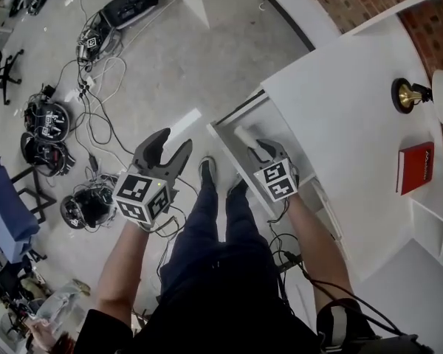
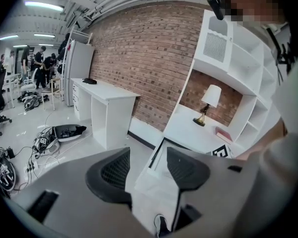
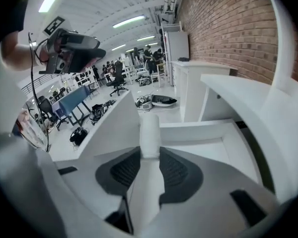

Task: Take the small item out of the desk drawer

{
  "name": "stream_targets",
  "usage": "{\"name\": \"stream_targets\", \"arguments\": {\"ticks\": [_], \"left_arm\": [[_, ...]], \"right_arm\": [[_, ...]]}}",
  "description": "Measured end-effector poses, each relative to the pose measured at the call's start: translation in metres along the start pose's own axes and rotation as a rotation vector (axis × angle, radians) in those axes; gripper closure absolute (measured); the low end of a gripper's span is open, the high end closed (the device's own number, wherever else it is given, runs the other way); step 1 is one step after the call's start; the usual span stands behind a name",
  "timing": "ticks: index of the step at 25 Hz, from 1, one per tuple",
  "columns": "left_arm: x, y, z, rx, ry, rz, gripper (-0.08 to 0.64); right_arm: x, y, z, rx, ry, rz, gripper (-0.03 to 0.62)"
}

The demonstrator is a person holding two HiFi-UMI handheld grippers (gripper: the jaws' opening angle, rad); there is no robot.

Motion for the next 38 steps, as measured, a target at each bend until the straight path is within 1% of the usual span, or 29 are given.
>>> {"name": "stream_targets", "arguments": {"ticks": [3, 8, 11, 16, 21, 25, 29, 33, 36, 38], "left_arm": [[0.004, 0.012, -0.010, -0.020, -0.008, -0.019, 0.330], [0.008, 0.027, -0.030, -0.047, -0.030, -0.041, 0.331], [0.010, 0.038, -0.041, -0.068, -0.038, -0.056, 0.331], [0.015, 0.071, -0.061, -0.098, -0.049, -0.108, 0.331], [0.021, 0.106, -0.088, -0.142, -0.080, -0.155, 0.331], [0.032, 0.131, -0.119, -0.188, -0.107, -0.204, 0.331], [0.045, 0.159, -0.148, -0.216, -0.121, -0.246, 0.331], [0.054, 0.180, -0.168, -0.230, -0.123, -0.282, 0.331], [0.059, 0.201, -0.180, -0.237, -0.127, -0.333, 0.331], [0.063, 0.217, -0.189, -0.258, -0.128, -0.374, 0.331]], "right_arm": [[0.023, 0.015, -0.002, -0.028, -0.026, -0.060, 0.474], [0.065, 0.029, -0.011, -0.044, -0.091, -0.135, 0.474], [0.093, 0.040, -0.014, -0.076, -0.124, -0.190, 0.476], [0.147, 0.059, -0.024, -0.122, -0.193, -0.290, 0.476], [0.201, 0.081, -0.035, -0.137, -0.263, -0.380, 0.476], [0.249, 0.087, -0.043, -0.157, -0.318, -0.455, 0.477], [0.303, 0.097, -0.052, -0.152, -0.383, -0.514, 0.477], [0.350, 0.102, -0.065, -0.162, -0.450, -0.569, 0.476], [0.385, 0.105, -0.077, -0.185, -0.509, -0.624, 0.476], [0.410, 0.104, -0.083, -0.203, -0.558, -0.666, 0.477]]}}
Point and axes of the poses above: the fingertips, and each gripper's own axes: x backward along the fingers, z to its left, y out of its top, the point moved 3 cm from there along x, backward along the fingers, and after that the axes turned 1 degree about x, right-handed, at the moved point
